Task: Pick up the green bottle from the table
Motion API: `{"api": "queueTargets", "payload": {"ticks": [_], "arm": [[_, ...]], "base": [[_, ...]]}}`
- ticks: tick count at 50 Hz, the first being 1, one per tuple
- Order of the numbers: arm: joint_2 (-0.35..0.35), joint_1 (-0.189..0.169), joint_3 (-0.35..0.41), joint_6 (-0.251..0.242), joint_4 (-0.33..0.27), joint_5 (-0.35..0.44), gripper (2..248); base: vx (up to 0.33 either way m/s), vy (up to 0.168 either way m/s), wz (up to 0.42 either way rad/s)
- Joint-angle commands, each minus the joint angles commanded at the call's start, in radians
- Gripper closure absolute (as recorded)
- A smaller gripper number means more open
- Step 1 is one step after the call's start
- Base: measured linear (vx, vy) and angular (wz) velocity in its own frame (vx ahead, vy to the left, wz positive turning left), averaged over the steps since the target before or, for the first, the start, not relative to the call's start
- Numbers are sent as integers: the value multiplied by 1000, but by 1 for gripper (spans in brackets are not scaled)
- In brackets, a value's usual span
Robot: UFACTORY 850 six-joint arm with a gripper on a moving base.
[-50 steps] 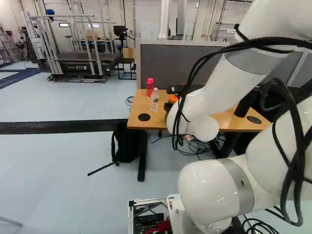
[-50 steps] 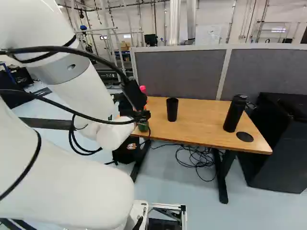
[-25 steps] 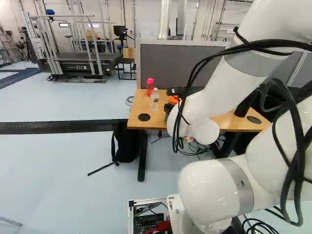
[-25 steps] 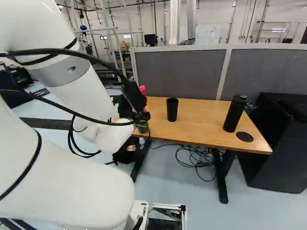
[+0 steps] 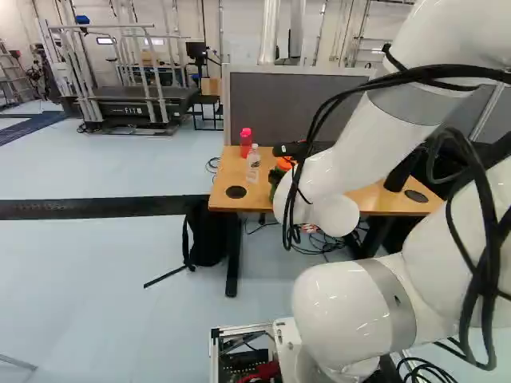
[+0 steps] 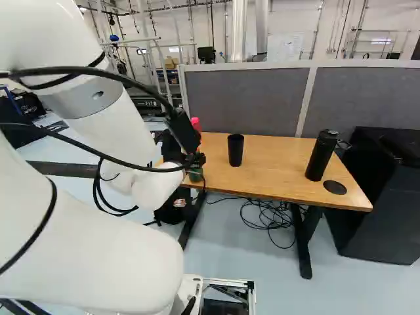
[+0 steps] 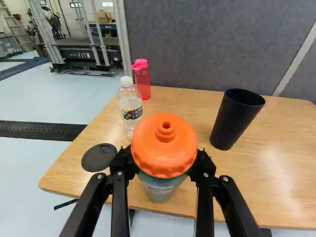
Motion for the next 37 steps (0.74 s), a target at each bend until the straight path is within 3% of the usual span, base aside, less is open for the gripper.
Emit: {"api": "queueTargets", "payload": {"ticks": [37], "arm": [[0, 0, 0, 0, 0, 0, 220]], "base": [[0, 0, 0]]}}
